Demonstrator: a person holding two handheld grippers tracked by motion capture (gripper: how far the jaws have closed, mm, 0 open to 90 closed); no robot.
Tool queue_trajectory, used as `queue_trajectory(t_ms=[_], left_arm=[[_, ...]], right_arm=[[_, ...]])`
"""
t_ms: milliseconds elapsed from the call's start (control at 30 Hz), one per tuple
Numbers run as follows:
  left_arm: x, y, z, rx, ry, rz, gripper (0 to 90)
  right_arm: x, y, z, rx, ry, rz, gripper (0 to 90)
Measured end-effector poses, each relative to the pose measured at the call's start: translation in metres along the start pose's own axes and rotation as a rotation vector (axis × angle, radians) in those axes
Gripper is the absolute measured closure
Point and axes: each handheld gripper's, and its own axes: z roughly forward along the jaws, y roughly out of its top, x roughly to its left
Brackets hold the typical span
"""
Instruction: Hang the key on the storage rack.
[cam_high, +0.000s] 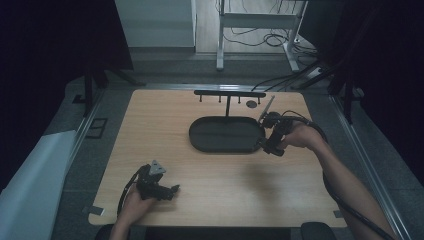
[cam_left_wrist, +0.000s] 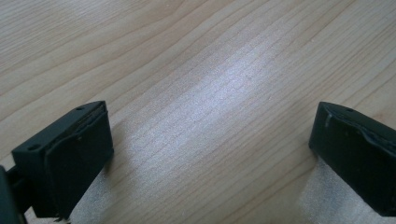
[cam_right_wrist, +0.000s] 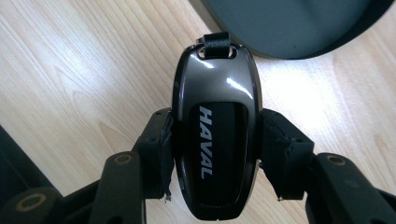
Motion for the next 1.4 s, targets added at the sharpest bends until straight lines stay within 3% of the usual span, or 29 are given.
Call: queue_trajectory(t_ms=[133,167,367,833,1400], left_arm=[[0.0,0.0,0.0,0.0,-0.001,-0.001,0.0],[0.0,0.0,0.0,0.0,-0.001,-0.001,0.0],[0.0,0.0,0.0,0.001,-0.002,-0.002,0.0],[0.0,0.0,0.0,0.002,-0.002,0.0,0.0],[0.0,0.0,0.0,0.002,-0.003,-0.002,0.0]], right_arm=[[-0.001,0.002,-0.009,-0.009,-0.003,0.017,49.0],[-0.003,0.003,-0.015,-0.014,0.005,0.049,49.0],[-0.009,0.005,-0.03,-0.027,-0.004,0.101,49.0],[-0.022,0.013,-0.065,-0.062,-0.024,0.177,49.0],[-0.035,0.031,-0.091,-0.075,-0.017,0.249,49.0]])
